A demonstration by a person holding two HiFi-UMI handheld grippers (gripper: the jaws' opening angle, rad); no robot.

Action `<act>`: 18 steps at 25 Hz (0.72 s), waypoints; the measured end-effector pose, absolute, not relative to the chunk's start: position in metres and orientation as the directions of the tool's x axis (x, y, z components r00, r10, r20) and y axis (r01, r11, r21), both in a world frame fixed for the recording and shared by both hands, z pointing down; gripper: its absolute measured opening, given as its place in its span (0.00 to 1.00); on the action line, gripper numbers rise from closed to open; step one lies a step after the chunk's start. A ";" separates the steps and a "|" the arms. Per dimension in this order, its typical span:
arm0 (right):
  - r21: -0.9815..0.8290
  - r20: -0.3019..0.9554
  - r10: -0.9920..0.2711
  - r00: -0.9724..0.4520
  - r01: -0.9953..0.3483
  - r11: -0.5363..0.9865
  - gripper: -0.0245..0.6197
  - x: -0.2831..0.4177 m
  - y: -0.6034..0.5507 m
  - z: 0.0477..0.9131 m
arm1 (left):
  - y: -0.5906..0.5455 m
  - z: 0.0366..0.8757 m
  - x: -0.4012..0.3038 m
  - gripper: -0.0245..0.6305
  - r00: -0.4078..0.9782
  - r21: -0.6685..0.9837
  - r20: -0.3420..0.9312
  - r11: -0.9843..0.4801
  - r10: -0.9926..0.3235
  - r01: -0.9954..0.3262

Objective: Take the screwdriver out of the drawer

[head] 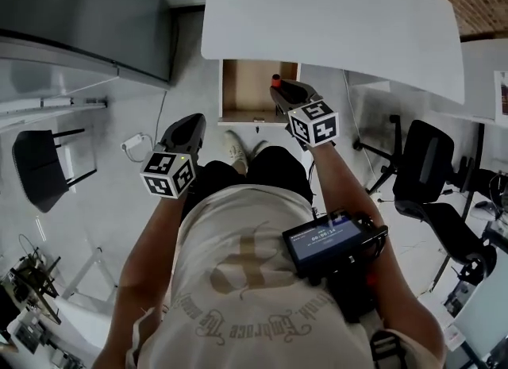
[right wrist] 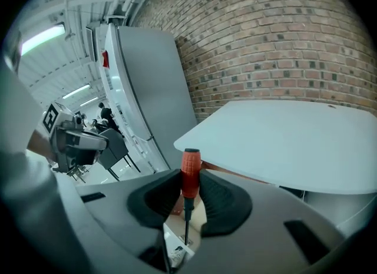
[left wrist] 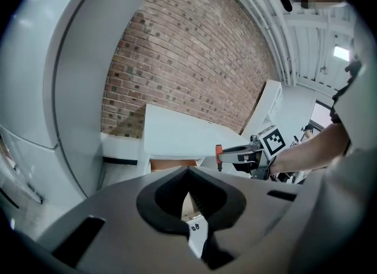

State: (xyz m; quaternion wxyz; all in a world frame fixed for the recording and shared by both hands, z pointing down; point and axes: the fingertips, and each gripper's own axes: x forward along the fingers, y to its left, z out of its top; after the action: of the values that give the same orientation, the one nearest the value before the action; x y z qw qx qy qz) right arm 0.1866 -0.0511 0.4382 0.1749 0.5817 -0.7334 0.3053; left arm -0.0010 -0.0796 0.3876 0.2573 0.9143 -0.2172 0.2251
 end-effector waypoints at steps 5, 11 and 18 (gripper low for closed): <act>-0.257 0.556 -0.785 -0.272 -0.955 0.149 0.21 0.181 -0.047 0.402 | -0.081 0.369 0.004 0.07 0.823 0.351 0.504 -0.809 -0.261 -0.471; -0.270 0.505 -0.822 -0.265 -0.952 0.142 0.21 0.184 -0.040 0.372 | -0.078 0.348 0.014 0.07 0.845 0.341 0.476 -0.834 -0.244 -0.433; -0.275 0.456 -0.855 -0.248 -0.953 0.130 0.21 0.186 -0.025 0.344 | -0.070 0.328 0.031 0.07 0.865 0.338 0.454 -0.858 -0.212 -0.387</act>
State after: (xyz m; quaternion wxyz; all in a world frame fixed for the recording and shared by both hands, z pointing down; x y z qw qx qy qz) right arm 0.1861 -0.0250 0.3436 0.0937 0.6060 -0.7457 0.2607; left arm 0.0310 -0.0700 0.3279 0.2141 0.9418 -0.1591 0.2048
